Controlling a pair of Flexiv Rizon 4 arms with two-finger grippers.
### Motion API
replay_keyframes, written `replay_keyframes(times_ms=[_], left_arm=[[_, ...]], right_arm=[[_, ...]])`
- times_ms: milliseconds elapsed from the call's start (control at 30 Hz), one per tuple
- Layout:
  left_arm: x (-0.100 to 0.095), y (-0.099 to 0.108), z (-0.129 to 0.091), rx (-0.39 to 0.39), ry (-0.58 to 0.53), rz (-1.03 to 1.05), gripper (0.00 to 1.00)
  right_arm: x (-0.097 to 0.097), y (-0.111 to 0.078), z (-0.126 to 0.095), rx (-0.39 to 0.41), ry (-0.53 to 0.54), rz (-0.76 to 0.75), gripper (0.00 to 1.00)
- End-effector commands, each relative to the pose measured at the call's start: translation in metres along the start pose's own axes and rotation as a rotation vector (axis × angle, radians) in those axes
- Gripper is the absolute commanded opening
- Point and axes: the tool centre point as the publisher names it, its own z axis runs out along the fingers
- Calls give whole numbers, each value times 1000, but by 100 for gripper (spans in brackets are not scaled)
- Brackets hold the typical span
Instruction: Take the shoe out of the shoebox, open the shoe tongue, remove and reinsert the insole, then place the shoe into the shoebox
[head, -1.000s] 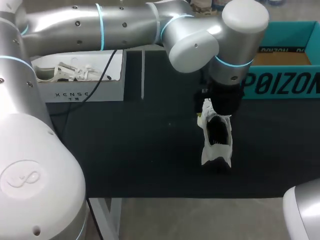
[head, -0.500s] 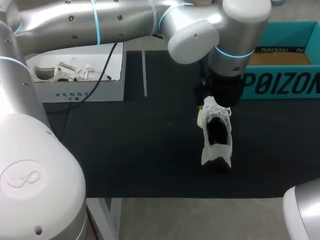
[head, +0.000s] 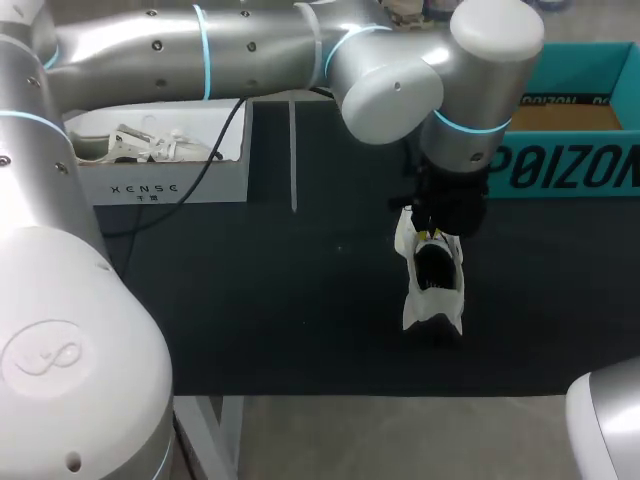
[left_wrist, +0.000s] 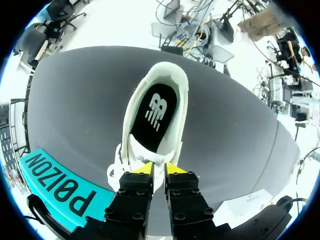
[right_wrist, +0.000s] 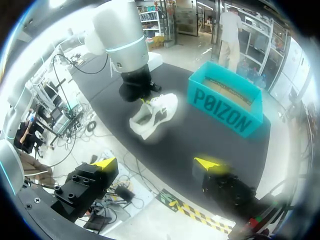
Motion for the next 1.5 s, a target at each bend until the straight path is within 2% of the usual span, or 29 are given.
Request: replay_keyframes(times_ms=[33,133,300,367,500,567,767,800,833,1500], left_arm=[[-2,-12,11,8,0,-10,0],[5,-12,8,8,-15,-54,0],[17,-6,-10,-4,-48,-143,0],[23,-3,-16,-15,3,-230,0],[31,0,-22,28,170,-440,0],[35,0,-23,76,186,-518,0],[37,-20,-30,105,180,-653,0],[37,-23,-31,120,176,-675,26],[37,-23,-31,120,176,-675,100],[37,-23,-31,120,176,-675,100]], right_arm=[[-2,2,0,6,3,1,100],[-2,2,0,6,3,1,100],[-2,2,0,6,3,1,100],[-2,2,0,6,3,1,100],[-2,2,0,6,3,1,100],[-2,2,0,6,3,1,100],[-2,2,0,6,3,1,100],[-2,2,0,6,3,1,100],[-2,2,0,6,3,1,100],[-2,2,0,6,3,1,100]])
